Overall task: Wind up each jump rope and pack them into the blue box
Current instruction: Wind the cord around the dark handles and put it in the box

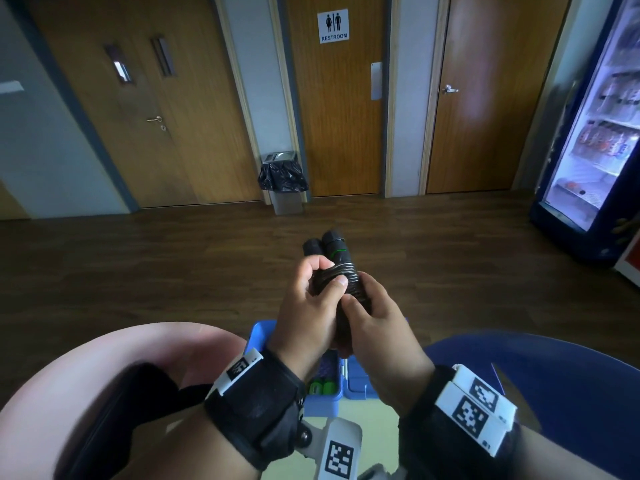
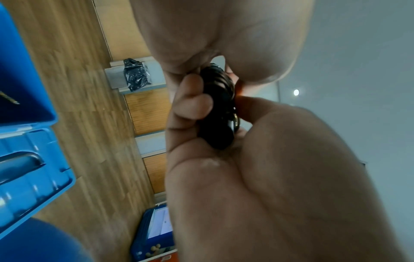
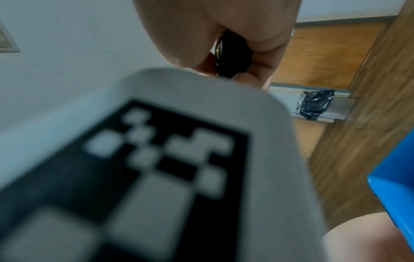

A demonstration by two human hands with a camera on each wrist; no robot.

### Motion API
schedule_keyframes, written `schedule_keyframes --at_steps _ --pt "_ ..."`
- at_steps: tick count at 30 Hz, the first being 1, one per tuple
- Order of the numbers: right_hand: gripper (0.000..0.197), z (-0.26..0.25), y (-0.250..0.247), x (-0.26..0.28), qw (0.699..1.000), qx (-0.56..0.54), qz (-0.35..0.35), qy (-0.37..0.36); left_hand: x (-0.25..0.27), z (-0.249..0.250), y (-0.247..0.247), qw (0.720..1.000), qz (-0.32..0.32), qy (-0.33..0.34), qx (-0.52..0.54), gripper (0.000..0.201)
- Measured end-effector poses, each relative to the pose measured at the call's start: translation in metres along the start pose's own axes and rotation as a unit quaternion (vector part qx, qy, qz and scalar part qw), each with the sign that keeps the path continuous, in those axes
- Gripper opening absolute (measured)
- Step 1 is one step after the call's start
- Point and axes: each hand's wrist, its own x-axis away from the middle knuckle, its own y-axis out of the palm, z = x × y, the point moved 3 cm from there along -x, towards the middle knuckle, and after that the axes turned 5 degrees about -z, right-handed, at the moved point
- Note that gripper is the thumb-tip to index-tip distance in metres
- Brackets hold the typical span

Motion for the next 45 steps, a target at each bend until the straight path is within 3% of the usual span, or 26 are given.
schedule_keyframes --at_steps 9,14,19,23,29,39,45 --pt "0.026 0.017 0.005 -0.005 0.998 0.063 -0.006 0.01 -0.002 -0.014 -0.004 0.998 0.021 -0.05 0.032 0.015" --pt "0.026 0.007 0.003 -0.008 0.999 0.047 -0.016 -0.002 -0.001 0.001 -0.008 0.999 -0.031 -0.035 0.023 0.008" --pt "0.023 -0.004 -0.003 -0.01 0.999 0.025 -0.033 -0.002 0.001 0.012 -0.011 0.995 -0.075 -0.01 0.061 0.028" --pt "0.03 -0.007 -0.002 -0.006 0.998 0.044 -0.043 -0.008 0.002 0.016 -0.012 0.991 -0.074 -0.012 0.107 0.015" --pt "0.037 -0.014 0.005 0.006 0.99 0.113 -0.04 -0.069 0.003 0.015 -0.011 0.997 -0.019 0.072 -0.003 0.017" --pt "0.048 -0.021 0.01 0.014 0.985 0.142 -0.048 -0.089 0.006 0.01 -0.006 0.998 0.003 0.066 0.023 0.019" --pt "0.036 -0.015 0.006 0.008 0.991 0.126 -0.027 -0.046 0.008 0.014 -0.008 0.997 -0.027 0.068 -0.01 0.017"
